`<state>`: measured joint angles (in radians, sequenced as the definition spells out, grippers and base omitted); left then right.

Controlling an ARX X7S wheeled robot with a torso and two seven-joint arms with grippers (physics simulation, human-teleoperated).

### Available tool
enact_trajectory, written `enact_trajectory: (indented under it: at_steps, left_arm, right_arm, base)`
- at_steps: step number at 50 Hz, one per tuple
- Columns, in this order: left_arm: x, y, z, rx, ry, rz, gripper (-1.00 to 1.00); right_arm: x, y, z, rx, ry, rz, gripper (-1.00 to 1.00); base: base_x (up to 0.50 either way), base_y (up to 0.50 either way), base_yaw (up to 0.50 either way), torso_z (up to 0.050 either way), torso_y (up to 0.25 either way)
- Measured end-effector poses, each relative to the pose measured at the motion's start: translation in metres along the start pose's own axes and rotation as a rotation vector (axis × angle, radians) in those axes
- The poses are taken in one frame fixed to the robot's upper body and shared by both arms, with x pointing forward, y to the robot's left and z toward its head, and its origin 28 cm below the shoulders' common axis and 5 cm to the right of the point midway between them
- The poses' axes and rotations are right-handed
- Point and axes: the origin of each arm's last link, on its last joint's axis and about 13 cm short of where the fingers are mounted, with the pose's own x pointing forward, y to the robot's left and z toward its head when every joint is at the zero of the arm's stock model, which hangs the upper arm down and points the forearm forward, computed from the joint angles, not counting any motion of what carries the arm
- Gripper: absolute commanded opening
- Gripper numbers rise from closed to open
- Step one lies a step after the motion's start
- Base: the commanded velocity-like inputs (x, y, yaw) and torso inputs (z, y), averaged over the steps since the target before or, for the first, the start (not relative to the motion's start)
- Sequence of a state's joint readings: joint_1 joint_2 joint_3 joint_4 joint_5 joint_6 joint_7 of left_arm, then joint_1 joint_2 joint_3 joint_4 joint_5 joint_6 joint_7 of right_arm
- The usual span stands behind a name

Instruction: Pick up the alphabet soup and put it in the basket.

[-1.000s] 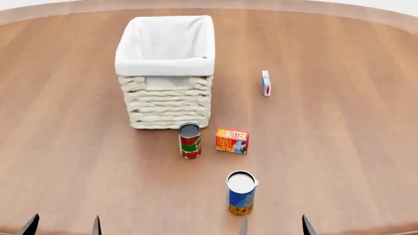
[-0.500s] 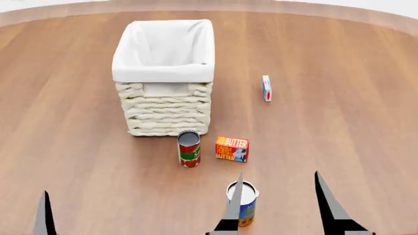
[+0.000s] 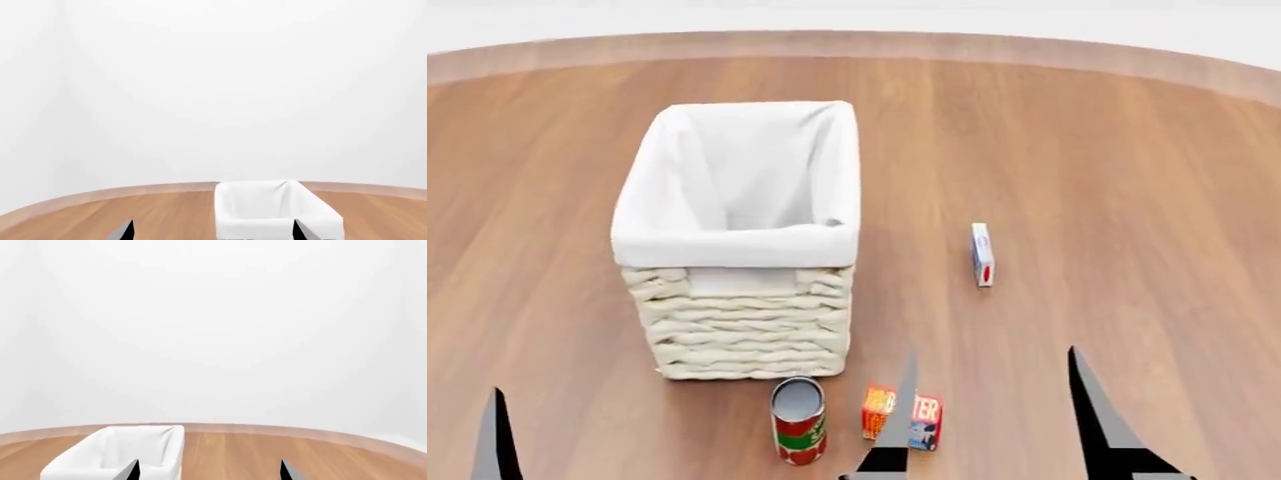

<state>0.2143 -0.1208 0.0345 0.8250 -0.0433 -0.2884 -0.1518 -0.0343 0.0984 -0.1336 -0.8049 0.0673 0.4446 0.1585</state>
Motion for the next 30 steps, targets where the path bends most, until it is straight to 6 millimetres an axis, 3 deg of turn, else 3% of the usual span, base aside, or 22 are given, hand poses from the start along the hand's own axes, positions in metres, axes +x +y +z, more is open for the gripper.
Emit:
enact_trajectory:
  at_steps: [20, 25, 30]
  left_arm:
    - [-0.0005, -0.0007, -0.0012, -0.001, 0.01, 0.002, 1.0]
    - [-0.0004, -0.0009, -0.0017, 0.0, 0.011, 0.002, 1.0]
    - [-0.0006, -0.0016, -0.002, -0.002, 0.014, 0.0, 1.0]
  right_arm:
    - [-0.0006, 0.0014, -0.0009, 0.003, 0.004, 0.001, 1.0]
    - [-0.0009, 0.0011, -0.0009, 0.008, -0.003, -0.001, 1.0]
    - [-0.001, 0.0008, -0.0015, 0.009, -0.001, -0.003, 1.0]
  base:
    - [0.5, 0.0, 0.0, 0.0, 0.001]
    - [0.0, 0.05, 0.0, 0.0, 0.0]
    - [0.0, 0.5, 0.0, 0.0, 0.0]
